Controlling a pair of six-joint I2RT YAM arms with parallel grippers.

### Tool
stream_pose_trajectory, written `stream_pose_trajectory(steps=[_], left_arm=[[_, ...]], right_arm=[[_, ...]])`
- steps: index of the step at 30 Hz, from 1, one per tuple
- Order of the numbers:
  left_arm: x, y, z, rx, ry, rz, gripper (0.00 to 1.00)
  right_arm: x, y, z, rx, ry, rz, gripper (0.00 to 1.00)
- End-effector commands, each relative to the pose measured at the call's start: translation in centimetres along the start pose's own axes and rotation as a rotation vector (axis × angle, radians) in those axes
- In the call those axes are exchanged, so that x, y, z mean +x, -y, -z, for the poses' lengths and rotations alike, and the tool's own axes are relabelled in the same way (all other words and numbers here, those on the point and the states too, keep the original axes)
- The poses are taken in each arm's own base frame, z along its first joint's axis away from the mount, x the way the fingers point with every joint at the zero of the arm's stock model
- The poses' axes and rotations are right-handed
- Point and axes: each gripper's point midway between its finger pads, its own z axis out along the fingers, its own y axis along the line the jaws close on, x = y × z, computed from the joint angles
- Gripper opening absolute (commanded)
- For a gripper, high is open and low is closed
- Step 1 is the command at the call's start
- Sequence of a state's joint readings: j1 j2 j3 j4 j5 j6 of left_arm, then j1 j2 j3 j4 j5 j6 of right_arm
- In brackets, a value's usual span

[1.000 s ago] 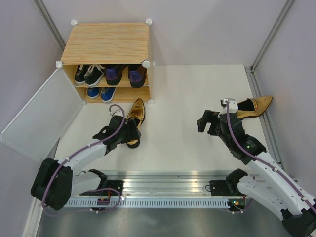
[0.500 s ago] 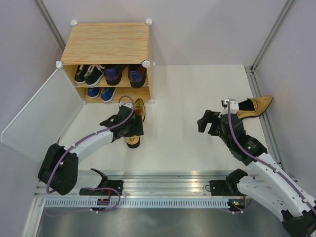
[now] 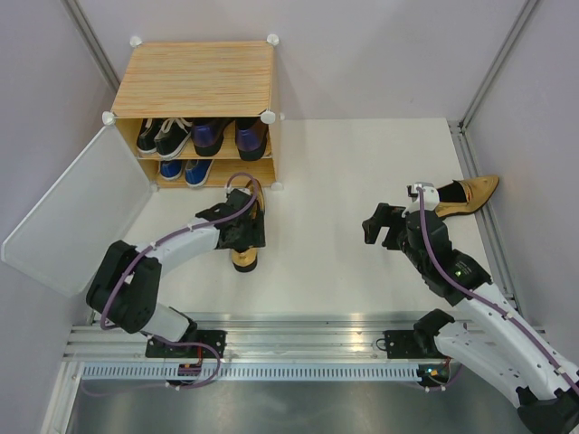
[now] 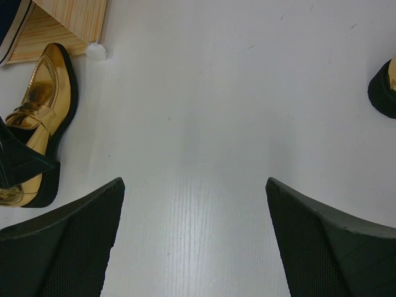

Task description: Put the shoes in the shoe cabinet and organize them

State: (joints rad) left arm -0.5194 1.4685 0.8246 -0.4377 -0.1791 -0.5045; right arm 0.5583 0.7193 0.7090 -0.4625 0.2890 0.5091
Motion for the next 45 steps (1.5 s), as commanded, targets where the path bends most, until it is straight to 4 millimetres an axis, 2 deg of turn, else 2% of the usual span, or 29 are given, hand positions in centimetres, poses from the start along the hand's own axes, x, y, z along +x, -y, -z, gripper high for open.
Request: stream_pose_trajectory(steps=[1,5,6,8,9,11,12,15,19,27,34,40,41,45], left_arm=[[1.5,-0.7,-1.7,-0.038,-0.061,-0.061,0.91],[2.6,-0.4,-2.8,-0.024,-0.104,-0.056,0.74],[3.1,-0.4,-3.0,-0.023,-0.113,-0.055,0.66],[3.3,-0.4,-3.1,-0.023,-0.114,-0.048,0.56],[3.6,-0.6,-3.1,-0.025,-0.119,-0.048,0.45],[3.7,-0.7,-3.0,-0.027,-0.115,-0.040,0.34],[3.7,-0.7,-3.0,-0.025,-0.114,-0.042,0.21],[3.6,-0.7,-2.7,-0.021,-0.108,-0.040,0.02],[3.0,-1.2,-2.1,-0.038,-0.057,-0.004,0.02],[0.1,-0.6,0.3,0.060,0.184,0.127,0.02],[-1.6,-1.0,0.2,0.025,0.226,0.148,0.02],[-4.9,-1.8,-0.4,-0.028,0.266,0.127,0.02],[-6.2,-1.6,-0.1,-0.024,0.291,0.116,0.02],[-9.4,-1.6,0.2,-0.054,0.342,0.095,0.02]], right_arm=[[-0.9,-0.2,0.1,-0.009,0.042,-0.017,0.98],[-0.9,-0.1,0.2,-0.008,0.043,-0.017,0.98],[-0.9,-0.2,0.2,-0.010,0.044,-0.018,0.98],[-0.9,-0.1,0.2,-0.009,0.042,-0.019,0.98],[-0.9,-0.2,0.2,-0.010,0.043,-0.018,0.98],[-1.0,-0.2,0.2,-0.011,0.046,-0.020,0.98],[-1.0,-0.2,0.2,-0.010,0.047,-0.020,0.98],[-0.9,-0.2,0.2,-0.012,0.045,-0.020,0.98],[-0.9,-0.2,0.2,-0.012,0.045,-0.020,0.98],[-1.0,-0.3,0.2,-0.016,0.045,-0.019,0.98],[-1.0,-0.3,0.2,-0.014,0.041,-0.015,0.98],[-1.0,-0.3,0.1,-0.013,0.040,-0.015,0.98],[-1.0,-0.3,0.1,-0.012,0.041,-0.015,0.98],[-1.1,-0.3,0.1,-0.012,0.041,-0.015,0.98]])
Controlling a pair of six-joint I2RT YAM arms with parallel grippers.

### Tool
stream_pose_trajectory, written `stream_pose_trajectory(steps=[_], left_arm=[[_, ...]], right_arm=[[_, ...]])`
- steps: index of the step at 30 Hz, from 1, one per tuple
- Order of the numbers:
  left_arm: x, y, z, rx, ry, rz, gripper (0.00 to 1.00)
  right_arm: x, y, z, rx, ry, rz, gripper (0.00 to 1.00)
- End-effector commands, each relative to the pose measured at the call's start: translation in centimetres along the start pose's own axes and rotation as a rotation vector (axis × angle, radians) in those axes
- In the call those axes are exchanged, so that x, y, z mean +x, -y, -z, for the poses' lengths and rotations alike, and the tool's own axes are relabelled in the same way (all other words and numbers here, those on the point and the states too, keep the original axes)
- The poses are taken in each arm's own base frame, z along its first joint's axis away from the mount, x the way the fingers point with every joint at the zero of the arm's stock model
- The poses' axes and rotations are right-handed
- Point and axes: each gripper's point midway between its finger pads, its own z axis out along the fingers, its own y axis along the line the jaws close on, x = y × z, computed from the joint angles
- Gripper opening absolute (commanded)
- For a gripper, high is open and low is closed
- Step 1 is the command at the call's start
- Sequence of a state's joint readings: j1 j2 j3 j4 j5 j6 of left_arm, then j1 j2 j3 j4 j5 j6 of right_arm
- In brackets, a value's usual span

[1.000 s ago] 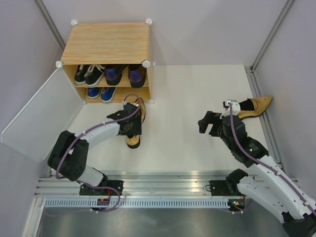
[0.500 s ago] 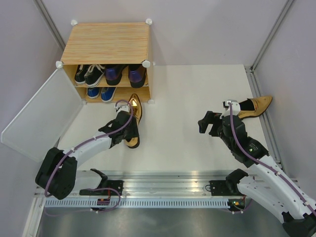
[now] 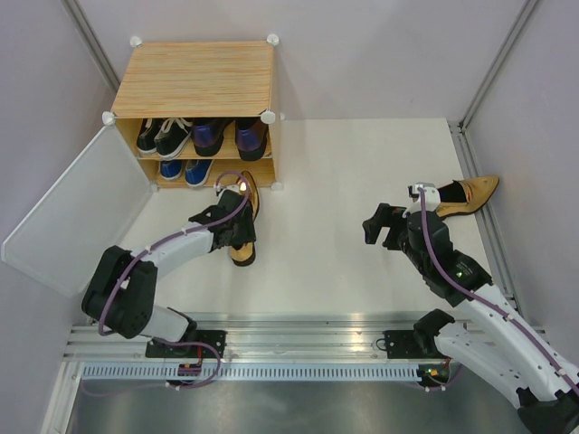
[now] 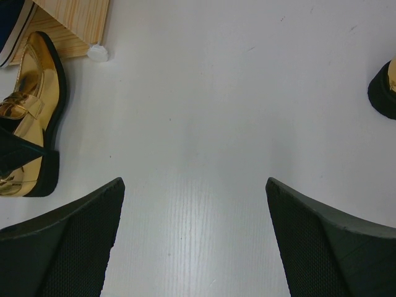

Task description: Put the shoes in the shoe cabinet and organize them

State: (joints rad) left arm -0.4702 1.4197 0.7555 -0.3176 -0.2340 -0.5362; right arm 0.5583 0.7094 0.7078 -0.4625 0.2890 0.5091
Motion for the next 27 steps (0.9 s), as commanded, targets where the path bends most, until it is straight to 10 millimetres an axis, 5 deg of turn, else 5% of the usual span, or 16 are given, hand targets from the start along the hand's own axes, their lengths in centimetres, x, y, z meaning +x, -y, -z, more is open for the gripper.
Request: stream_pose_trajectory(steps=[1,8,16,19,21,23,27], left_arm=[[-8.4,0.6,-0.3,-0.027,0.238,0.003,0.02],[-14.1,0.4,-1.0,-0.054,0.285,-0.012,0.02],[-17.1,0.3,-2.6,-0.049,0.288,-0.072,0.06],[-17.4,0.0,-2.9,-0.060,0.286,-0.087,0.23],[-17.4,0.0,-3.0,-0.062,0.283,-0.089,0.52],[-17.2,-0.2,-3.1,-0.066,0.280,-0.088,0.67],[-17.0,-0.2,-3.3,-0.063,0.273,-0.084,0.77]], right_arm=[[-0.9,-0.3,-0.2,-0.007,0.030,-0.012,0.98],[-1.0,-0.4,-0.2,-0.008,0.031,-0.009,0.98],[-1.0,-0.3,-0.4,0.004,0.026,-0.005,0.98],[-1.1,-0.3,-0.4,0.008,0.028,-0.003,0.98],[-1.1,-0.3,-0.5,0.009,0.029,-0.003,0.98],[-1.2,-0.2,-0.5,0.012,0.030,-0.003,0.98],[-1.1,-0.3,-0.5,0.010,0.027,-0.002,0.98]])
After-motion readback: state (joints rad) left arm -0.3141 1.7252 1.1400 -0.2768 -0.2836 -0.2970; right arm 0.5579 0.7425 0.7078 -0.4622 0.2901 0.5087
